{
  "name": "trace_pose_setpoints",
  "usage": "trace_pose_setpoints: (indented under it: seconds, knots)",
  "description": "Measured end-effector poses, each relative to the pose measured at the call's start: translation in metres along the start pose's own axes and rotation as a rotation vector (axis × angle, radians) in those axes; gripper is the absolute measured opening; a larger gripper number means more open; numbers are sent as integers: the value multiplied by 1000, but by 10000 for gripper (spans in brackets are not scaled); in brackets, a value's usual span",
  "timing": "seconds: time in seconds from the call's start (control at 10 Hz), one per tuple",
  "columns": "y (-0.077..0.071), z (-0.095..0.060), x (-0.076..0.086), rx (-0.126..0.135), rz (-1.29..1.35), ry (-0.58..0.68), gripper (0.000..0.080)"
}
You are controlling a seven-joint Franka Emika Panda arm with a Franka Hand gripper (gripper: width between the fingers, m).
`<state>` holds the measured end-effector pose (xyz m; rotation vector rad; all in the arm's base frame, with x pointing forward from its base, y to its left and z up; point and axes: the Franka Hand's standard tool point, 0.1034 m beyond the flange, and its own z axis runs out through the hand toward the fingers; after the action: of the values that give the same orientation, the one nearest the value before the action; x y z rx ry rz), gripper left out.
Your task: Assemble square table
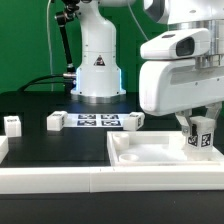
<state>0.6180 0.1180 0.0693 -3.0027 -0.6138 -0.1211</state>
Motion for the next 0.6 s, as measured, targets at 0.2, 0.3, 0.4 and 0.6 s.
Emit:
trace_pose_setpoints:
  seconds: [0.2,0.3,0.4,0.6]
  knots:
    - [1,0,0,0,141,1,287]
    - [1,0,0,4,251,3,287]
    - [0,0,0,2,382,4,287]
    - [-1,1,-1,0,619,3,288]
